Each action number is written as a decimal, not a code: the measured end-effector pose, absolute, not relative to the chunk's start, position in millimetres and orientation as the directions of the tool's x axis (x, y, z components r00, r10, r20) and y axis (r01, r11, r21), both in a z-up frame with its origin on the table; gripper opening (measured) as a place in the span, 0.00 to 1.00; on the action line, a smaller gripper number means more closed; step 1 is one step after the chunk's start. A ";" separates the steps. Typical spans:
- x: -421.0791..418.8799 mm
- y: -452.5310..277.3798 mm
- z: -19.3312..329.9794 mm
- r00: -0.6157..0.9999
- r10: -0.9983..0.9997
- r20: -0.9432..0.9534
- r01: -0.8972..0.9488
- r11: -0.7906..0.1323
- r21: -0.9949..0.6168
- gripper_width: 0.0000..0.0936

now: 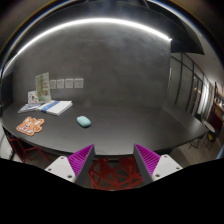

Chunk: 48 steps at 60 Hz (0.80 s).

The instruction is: Arrange mouse

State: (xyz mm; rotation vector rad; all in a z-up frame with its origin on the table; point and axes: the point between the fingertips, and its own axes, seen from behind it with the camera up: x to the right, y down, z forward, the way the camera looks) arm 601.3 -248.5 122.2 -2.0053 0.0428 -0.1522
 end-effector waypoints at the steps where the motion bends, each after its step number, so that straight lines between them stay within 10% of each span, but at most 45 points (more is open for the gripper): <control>1: 599.7 -246.6 122.1 0.992 -0.092 0.084 0.037 -0.423 -0.905 0.86; 48: 490.8 27.8 -11.0 0.995 -0.071 0.066 0.016 -0.546 -0.837 0.85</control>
